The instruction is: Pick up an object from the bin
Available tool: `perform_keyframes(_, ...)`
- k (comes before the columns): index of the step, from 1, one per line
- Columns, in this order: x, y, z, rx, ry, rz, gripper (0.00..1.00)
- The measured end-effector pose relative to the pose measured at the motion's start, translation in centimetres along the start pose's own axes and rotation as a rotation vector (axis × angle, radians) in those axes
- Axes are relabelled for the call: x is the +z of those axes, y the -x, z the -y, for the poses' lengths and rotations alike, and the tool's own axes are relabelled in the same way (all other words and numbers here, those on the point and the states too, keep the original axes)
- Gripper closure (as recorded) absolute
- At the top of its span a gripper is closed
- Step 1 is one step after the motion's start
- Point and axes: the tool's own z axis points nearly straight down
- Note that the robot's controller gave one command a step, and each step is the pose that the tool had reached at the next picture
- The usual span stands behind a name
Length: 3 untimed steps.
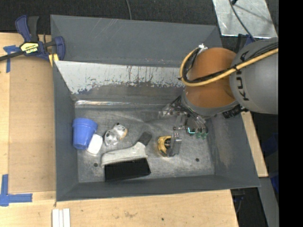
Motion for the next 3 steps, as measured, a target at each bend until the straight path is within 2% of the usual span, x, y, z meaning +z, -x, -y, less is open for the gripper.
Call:
perform_keyframes(1, -0.4, 0.2, 0.0, 0.0, 0.0, 0.008, 0.0)
perform_keyframes(2, 5.0, 0.5, 0.4, 0.193, 0.007, 0.015, 1.0)
perform_keyframes(3, 5.3, 0.5, 0.5, 0.193, 0.004, 0.018, 1.0)
